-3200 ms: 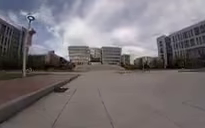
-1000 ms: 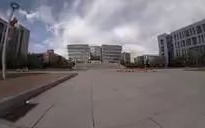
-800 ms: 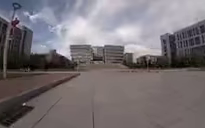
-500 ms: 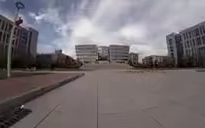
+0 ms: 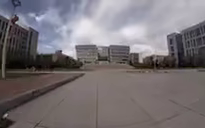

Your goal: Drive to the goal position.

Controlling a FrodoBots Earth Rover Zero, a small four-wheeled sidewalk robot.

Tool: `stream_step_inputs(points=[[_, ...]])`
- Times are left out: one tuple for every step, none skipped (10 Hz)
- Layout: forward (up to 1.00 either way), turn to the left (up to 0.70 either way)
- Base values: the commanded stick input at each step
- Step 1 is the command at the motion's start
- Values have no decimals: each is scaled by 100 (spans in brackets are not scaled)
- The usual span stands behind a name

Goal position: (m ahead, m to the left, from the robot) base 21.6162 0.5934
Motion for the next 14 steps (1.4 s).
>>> stream_step_inputs(points=[[70, 0], [70, 0], [70, 0], [70, 0], [70, 0], [70, 0], [70, 0], [70, 0], [70, 0], [70, 0], [70, 0], [70, 0], [70, 0], [70, 0]])
